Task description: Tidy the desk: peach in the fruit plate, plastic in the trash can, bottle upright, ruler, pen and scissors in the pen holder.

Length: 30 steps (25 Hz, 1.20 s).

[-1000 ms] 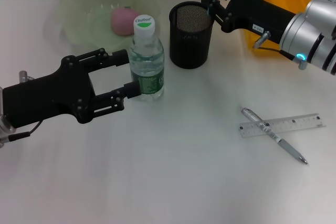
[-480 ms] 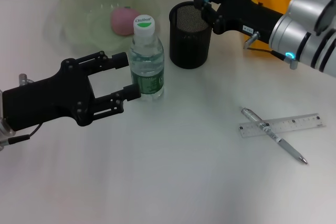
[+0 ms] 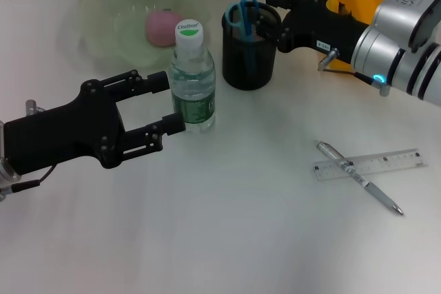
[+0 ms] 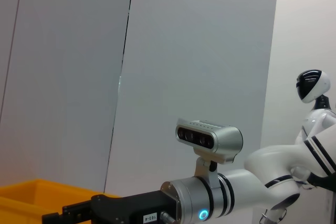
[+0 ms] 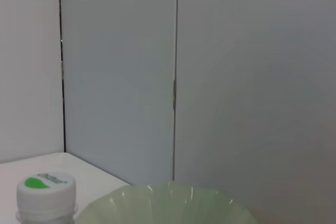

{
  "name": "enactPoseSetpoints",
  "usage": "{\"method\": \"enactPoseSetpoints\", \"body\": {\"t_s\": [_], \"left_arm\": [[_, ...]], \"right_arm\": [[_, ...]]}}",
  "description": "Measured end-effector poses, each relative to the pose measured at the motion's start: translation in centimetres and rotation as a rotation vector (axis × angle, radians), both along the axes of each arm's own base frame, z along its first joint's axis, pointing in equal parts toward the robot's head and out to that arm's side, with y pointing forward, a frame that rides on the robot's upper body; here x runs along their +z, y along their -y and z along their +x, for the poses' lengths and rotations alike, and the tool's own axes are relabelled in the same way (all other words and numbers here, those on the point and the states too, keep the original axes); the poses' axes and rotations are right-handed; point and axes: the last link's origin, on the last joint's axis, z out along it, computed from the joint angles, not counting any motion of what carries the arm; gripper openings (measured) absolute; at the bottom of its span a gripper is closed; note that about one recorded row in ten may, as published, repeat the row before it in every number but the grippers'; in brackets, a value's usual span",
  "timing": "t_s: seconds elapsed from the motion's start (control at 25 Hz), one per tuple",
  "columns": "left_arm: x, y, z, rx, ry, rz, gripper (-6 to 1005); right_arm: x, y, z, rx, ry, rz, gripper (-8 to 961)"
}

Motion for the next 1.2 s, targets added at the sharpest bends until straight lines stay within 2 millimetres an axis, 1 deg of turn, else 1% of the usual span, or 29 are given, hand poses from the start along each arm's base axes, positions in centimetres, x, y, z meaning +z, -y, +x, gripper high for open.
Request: {"method": "enactPoseSetpoints", "body": {"t_s": [0.12,0.28,0.4,0.52,0.6,0.64,0.68,0.92,1.08,1.2], "left_arm": [[0.0,0.0,0.0,0.0,0.0,0.0,682],[0.0,0.0,0.0,-0.001,0.0,0.0,682],[0.0,0.0,0.0,-0.001,0.0,0.0,683],[0.1,0.0,0.1,-0.002,0.004,0.003,682],[0.1,0.0,0.1,-0.001,0.005,0.004,681],[0.1,0.0,0.1,-0.001,0.005,0.004,681],[0.2,0.0,0.1,-0.002,0.006,0.005,681],[0.2,0.0,0.1,-0.002,0.012,-0.003,683],[0.1,0.0,0.3,-0.009,0.015,-0.014,682],[0.1,0.1,0.3,-0.01,0.018,-0.016,682]], "right_arm": [[0.1,0.1,0.3,-0.008,-0.003,0.003,456],[0.3,0.4,0.4,-0.003,-0.02,0.008,455],[0.7,1.0,0.5,0.013,-0.069,0.011,466],[1.6,2.1,0.9,0.039,-0.138,0.04,482],[2.4,3.1,1.4,0.062,-0.18,0.059,493],[3.0,4.2,1.9,0.086,-0.211,0.065,498],[3.0,4.2,1.9,0.086,-0.211,0.065,503],[3.9,8.1,3.9,0.116,-0.28,0.039,536],[4.9,10.5,4.3,0.141,-0.322,-0.094,557],[6.4,11.4,4.2,0.139,-0.314,-0.199,573]]}}
